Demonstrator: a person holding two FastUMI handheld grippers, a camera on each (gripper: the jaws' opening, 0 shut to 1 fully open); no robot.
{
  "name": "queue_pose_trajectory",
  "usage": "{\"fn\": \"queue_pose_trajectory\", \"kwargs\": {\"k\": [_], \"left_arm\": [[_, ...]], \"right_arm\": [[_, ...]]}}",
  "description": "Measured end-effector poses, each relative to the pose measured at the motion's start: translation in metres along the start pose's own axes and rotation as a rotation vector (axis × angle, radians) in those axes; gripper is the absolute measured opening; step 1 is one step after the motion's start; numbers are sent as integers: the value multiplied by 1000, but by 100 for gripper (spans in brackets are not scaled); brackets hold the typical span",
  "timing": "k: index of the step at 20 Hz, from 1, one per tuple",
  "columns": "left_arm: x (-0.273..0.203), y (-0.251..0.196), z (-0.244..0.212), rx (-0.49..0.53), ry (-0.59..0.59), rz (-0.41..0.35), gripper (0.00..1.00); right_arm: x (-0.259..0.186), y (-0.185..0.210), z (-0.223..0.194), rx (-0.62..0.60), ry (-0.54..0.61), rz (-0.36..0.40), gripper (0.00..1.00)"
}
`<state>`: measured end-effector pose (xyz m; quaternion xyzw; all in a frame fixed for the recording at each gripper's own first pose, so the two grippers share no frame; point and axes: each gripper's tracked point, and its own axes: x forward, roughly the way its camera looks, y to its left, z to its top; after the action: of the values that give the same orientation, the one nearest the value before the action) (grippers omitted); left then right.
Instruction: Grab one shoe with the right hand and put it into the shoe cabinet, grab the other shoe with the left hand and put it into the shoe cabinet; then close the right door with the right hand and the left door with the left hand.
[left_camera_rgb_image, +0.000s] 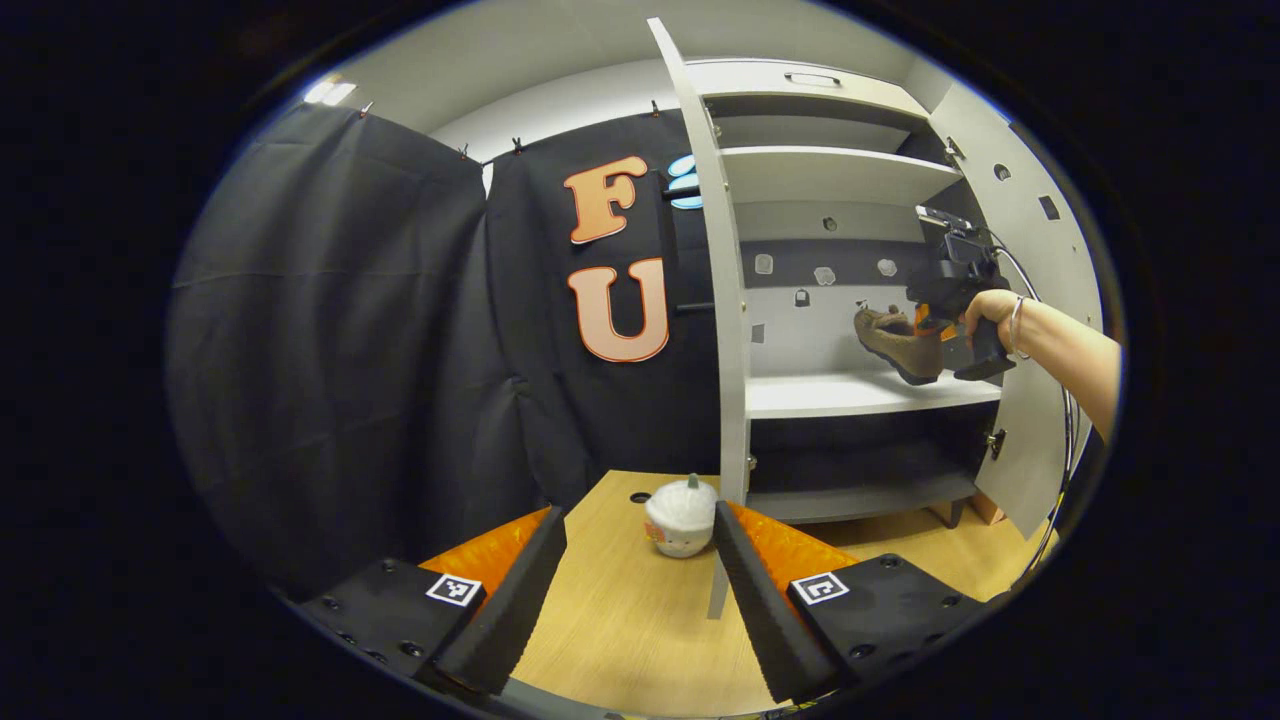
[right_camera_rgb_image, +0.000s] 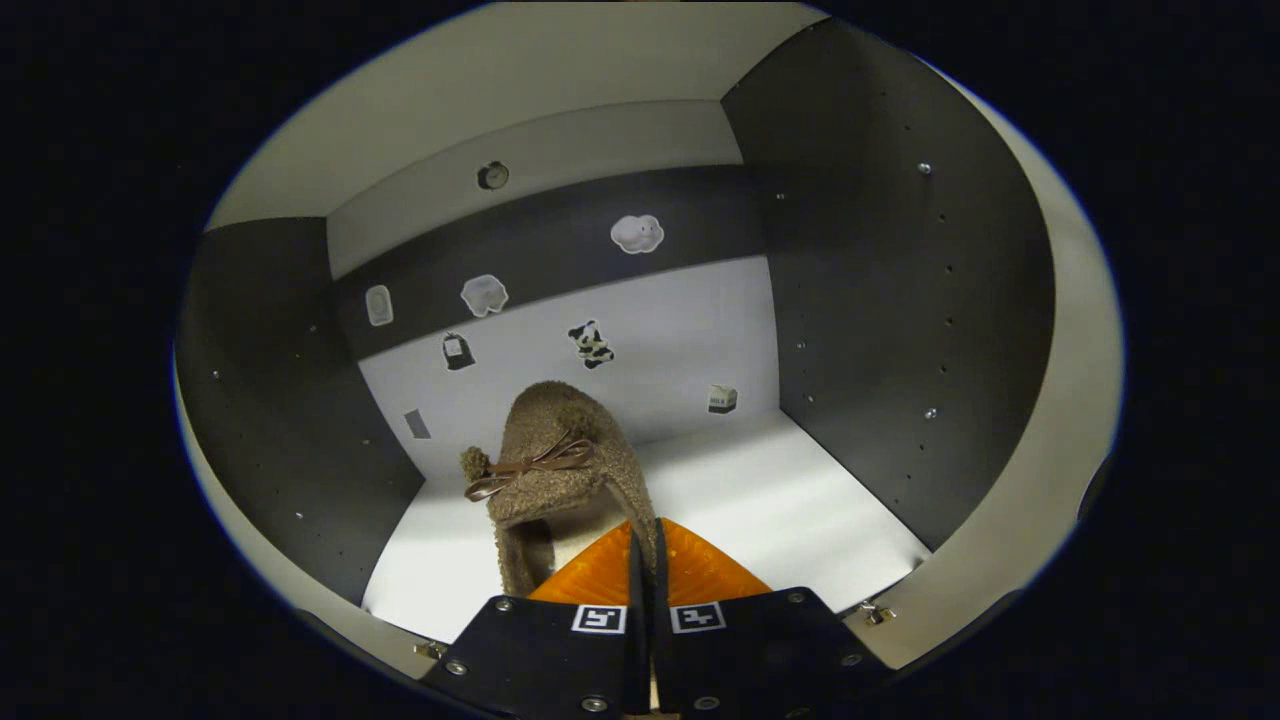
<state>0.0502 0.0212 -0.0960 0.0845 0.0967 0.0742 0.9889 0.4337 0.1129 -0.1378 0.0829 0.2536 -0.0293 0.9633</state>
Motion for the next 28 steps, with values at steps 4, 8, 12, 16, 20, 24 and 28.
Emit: {"fn": "queue_pose_trajectory", "kwargs": {"k": [4,8,12,16,20,24,28], "left_arm": [[2,2,1,12,7,3,96],[5,-10,0,22,12,-44,96],[6,-33,-6,8,38,-140,99],[7,-62,-12,-21,46,-242,95],[13,-98,-34,-21,94,-319,97],[12,-144,-86,-24,186,-389,97],[22,-193,-155,3,325,-447,97]], "right_arm": [[11,-7,-7,6,37,-17,6],[-20,-6,13,-7,-38,4,33],[-81,-1,17,-77,-121,50,53],[-143,-17,14,-130,-205,57,74],[-187,-30,-4,-138,-230,92,88],[-227,-49,-21,-190,-254,110,93],[-269,-48,-28,-239,-281,185,92]]}}
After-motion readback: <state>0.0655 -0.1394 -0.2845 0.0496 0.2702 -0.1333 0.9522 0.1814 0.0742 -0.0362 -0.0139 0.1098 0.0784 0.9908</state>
